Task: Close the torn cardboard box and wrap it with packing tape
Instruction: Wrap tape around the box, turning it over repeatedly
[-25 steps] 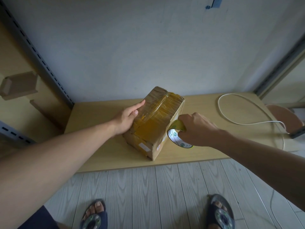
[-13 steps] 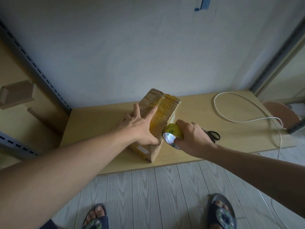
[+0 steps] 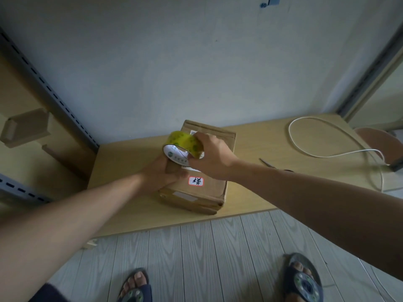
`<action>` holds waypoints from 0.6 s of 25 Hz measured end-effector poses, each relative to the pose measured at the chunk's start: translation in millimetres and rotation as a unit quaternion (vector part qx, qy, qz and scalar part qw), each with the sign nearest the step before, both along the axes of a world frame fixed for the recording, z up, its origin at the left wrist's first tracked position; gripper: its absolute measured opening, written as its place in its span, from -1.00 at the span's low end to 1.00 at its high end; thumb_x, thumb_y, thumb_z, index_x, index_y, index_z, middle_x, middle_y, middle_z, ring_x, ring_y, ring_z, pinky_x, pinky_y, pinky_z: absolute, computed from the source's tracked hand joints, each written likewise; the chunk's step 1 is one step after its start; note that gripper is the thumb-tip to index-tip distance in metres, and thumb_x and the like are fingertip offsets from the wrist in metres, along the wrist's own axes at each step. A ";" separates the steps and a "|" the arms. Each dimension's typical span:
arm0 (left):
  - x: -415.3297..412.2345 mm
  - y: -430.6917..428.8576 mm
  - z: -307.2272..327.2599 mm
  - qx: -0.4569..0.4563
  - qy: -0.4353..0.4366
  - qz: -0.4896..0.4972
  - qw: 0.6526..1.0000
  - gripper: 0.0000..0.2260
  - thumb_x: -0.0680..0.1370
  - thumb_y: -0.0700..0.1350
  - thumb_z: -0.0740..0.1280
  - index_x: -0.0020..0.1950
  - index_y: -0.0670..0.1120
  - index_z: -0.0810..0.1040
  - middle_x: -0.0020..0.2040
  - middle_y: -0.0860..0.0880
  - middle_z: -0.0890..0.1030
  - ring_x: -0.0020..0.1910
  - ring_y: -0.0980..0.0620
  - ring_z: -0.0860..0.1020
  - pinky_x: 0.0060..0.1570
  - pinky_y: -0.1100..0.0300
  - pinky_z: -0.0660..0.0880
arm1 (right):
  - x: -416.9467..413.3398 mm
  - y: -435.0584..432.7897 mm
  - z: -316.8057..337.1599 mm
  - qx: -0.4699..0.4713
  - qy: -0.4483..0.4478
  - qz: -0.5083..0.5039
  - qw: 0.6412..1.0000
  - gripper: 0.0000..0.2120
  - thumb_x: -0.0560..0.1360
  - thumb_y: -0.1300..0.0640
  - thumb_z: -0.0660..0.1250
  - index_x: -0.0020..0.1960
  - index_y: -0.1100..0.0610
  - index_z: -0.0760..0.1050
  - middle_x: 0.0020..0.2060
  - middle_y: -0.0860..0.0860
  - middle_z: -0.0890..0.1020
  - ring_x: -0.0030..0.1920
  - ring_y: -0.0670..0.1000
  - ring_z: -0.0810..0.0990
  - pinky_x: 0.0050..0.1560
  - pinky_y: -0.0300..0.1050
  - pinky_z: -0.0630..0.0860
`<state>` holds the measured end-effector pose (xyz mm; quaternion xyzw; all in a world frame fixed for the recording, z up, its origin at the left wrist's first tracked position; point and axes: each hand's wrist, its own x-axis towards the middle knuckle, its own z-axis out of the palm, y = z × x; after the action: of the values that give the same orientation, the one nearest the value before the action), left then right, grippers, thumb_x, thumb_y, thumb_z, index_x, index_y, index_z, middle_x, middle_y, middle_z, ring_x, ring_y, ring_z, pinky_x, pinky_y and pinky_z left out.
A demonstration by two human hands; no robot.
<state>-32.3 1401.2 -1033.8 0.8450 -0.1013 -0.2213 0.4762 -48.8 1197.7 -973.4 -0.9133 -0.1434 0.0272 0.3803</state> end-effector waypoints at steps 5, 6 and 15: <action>0.1 15.9 -13.8 -0.023 0.017 -0.031 0.999 -0.53 0.59 -0.03 0.40 0.47 0.09 0.35 0.31 0.07 0.59 0.35 0.05 0.53 0.35 0.03 0.46 | 2.2 21.8 -6.0 -0.018 0.001 0.032 0.999 -0.79 0.43 0.12 0.42 -0.04 0.09 0.40 -0.19 0.00 0.52 -0.24 0.01 0.46 -0.34 -0.15 0.33; 0.5 17.4 -15.1 -0.013 0.010 -0.038 0.999 -0.54 0.60 0.00 0.38 0.48 0.11 0.36 0.32 0.09 0.58 0.35 0.08 0.52 0.38 0.00 0.44 | 0.9 22.0 -3.7 -0.027 -0.007 0.034 0.999 -0.78 0.43 0.09 0.43 -0.05 0.09 0.41 -0.22 -0.01 0.52 -0.27 -0.02 0.46 -0.35 -0.15 0.33; -1.7 17.7 -10.3 0.003 0.009 -0.051 0.999 -0.24 0.54 0.26 0.33 0.61 0.33 -0.05 0.56 0.25 0.25 0.49 0.14 0.33 0.47 0.03 0.33 | -21.3 -32.5 30.7 -0.113 0.017 0.047 0.992 -0.72 0.34 -0.22 0.41 -0.17 -0.07 0.41 -0.21 -0.19 0.58 -0.27 -0.18 0.53 -0.38 -0.35 0.41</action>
<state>-33.9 1418.9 -1044.1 0.8380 -0.1389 -0.2530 0.4630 -70.1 1165.2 -942.7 -0.9420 -0.1755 0.0763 0.2758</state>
